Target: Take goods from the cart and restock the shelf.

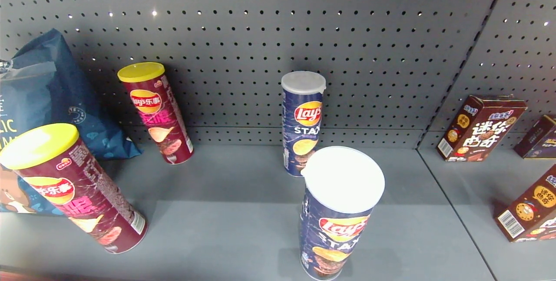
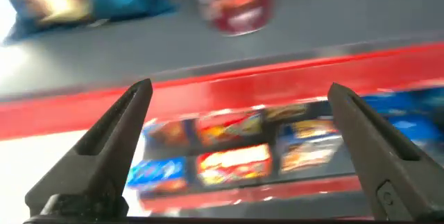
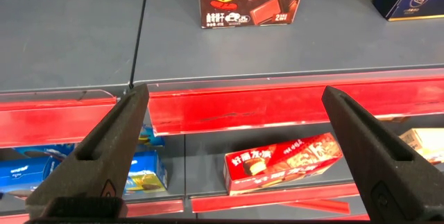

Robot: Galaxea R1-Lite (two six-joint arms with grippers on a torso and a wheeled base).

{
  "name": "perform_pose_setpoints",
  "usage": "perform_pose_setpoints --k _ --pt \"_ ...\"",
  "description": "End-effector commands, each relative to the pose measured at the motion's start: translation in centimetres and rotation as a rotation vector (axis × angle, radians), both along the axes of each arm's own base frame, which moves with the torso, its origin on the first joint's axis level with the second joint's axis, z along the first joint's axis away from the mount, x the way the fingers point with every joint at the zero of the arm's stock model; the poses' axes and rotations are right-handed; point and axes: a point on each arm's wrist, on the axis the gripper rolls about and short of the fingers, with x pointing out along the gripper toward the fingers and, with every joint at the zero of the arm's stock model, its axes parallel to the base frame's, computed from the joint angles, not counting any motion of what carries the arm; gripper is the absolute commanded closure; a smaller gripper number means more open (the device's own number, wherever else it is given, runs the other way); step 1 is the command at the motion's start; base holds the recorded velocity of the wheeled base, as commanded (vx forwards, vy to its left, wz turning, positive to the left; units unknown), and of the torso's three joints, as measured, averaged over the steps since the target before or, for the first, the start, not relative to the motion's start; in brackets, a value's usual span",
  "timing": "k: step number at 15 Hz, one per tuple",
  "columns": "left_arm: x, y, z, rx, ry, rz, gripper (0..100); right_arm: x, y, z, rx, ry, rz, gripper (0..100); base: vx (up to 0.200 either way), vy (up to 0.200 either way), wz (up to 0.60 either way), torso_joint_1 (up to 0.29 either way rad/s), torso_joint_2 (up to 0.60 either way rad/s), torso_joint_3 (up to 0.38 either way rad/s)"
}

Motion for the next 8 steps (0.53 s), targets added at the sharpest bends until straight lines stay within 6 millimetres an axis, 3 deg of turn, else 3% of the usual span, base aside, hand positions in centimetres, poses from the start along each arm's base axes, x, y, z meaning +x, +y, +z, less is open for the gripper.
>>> perform_pose_setpoints --k 1,4,6,7,8 --pt "-0.37 -0.03 -0.09 -0.004 -0.045 -0.032 0 0.01 0.0 0.0 0.0 0.002 0.0 0 0.0 0.0 0.0 0.0 0.0 0.0" --pt "-0.37 -0.02 -0.11 -0.043 -0.041 -0.029 0 0.01 0.0 0.01 0.0 0.0 0.0 0 0.0 0.0 0.0 0.0 0.0 0.0" --pt "-0.22 0.46 -0.49 -0.055 -0.031 0.196 0 0.01 0.0 0.01 0.0 0.0 0.0 0 0.0 0.0 0.0 0.0 0.0 0.0" --pt "-0.11 0.51 -0.8 -0.075 -0.026 0.218 0 0.01 0.0 0.01 0.0 0.0 0.0 0 0.0 0.0 0.0 0.0 0.0 0.0" --pt "0.0 0.32 -0.65 -0.084 -0.058 0.133 0 0.01 0.0 0.0 0.0 0.002 0.0 0 0.0 0.0 0.0 0.0 0.0 0.0"
